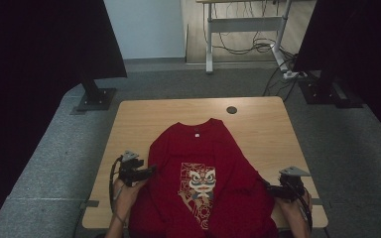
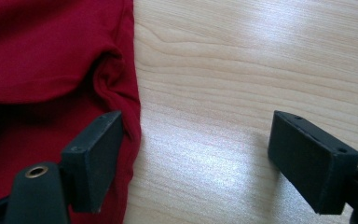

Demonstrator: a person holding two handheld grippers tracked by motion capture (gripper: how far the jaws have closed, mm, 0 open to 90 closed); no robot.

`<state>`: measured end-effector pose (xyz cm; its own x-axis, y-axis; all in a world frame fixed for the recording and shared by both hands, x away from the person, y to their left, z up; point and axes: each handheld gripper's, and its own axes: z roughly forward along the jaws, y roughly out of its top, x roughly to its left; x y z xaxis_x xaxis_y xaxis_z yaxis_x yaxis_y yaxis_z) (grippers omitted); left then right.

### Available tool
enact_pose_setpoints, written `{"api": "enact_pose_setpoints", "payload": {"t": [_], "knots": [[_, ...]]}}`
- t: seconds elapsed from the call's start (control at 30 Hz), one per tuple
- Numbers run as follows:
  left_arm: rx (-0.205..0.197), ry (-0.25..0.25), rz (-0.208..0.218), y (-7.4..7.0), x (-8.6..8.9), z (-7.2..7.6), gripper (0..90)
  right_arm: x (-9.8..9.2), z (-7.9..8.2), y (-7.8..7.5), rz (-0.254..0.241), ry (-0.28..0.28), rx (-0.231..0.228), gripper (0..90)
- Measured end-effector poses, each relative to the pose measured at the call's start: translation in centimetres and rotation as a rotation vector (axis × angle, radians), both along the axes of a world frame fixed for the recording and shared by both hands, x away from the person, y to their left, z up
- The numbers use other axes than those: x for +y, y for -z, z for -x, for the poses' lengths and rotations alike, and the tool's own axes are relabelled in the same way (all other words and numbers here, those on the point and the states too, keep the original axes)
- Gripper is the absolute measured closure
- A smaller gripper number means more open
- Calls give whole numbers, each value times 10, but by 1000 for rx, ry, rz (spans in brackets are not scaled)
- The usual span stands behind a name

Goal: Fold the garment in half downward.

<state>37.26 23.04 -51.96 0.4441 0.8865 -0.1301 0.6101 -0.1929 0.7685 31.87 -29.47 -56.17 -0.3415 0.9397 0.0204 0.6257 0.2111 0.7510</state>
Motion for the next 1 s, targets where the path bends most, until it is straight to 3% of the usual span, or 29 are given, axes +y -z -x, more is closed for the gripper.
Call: {"api": "enact_pose_setpoints", "payload": {"t": [0.1, 0.13, 0.17, 0.2, 0.23, 0.27, 0.3, 0.33, 0.4, 0.43, 0.53, 0.57, 0.6, 0.63, 0.73, 0.77, 0.83, 0.87, 0.97, 1.0], "knots": [[0, 0, 0, 0, 0, 0, 382, 0, 0, 0, 0, 0, 0, 184], [26, -21, -55, 0, -13, -6, 382, 0, 0, 0, 0, 0, 0, 184], [45, -37, -89, 0, -15, -8, 523, 0, 0, 0, 0, 0, 0, 184], [50, -42, -96, 0, -16, -8, 593, 0, 0, 0, 0, 0, 0, 183], [50, -42, -96, 0, -16, -8, 620, 0, 0, 0, 0, 0, 0, 183], [79, -51, -119, 0, -16, -10, 620, 0, 0, 0, 0, 0, 0, 183], [83, -46, -130, 0, -17, -10, 715, 0, 0, 0, 0, 0, 0, 184], [83, -46, -130, 0, -17, -10, 761, 0, 0, 0, 0, 0, 0, 184], [72, -35, -142, -1, -18, -8, 761, 0, 0, 0, 0, 0, 0, 183], [72, -35, -142, -1, -18, -8, 846, 0, 0, 0, 0, 0, 0, 183], [56, -36, -142, -3, -18, -7, 854, 0, 0, 0, 0, 1, 1, 182], [0, -20, -134, -12, -22, -3, 854, 0, 0, 0, 0, 1, 1, 182], [0, -20, -134, -12, -22, -3, 855, 0, 0, 0, 0, 1, 1, 182], [-13, -6, -104, -19, -23, -2, 855, 0, 0, 0, 0, 1, 1, 182], [-13, -6, -104, -19, -23, -2, 861, 0, 0, 0, 0, 1, 1, 182], [7, 1, -63, -18, -19, -4, 861, 0, 0, 0, 0, 1, 1, 182], [7, 1, -63, -18, -19, -4, 858, 0, 0, 0, 0, 1, 1, 182], [46, -24, -54, -8, -12, -8, 858, 0, 0, 0, 0, 1, 1, 182], [46, -24, -54, -8, -12, -8, 825, 0, 0, 0, 0, 1, 1, 182], [40, -47, -27, -6, -6, -9, 832, 0, 0, 0, 1, 1, 1, 182]]}}
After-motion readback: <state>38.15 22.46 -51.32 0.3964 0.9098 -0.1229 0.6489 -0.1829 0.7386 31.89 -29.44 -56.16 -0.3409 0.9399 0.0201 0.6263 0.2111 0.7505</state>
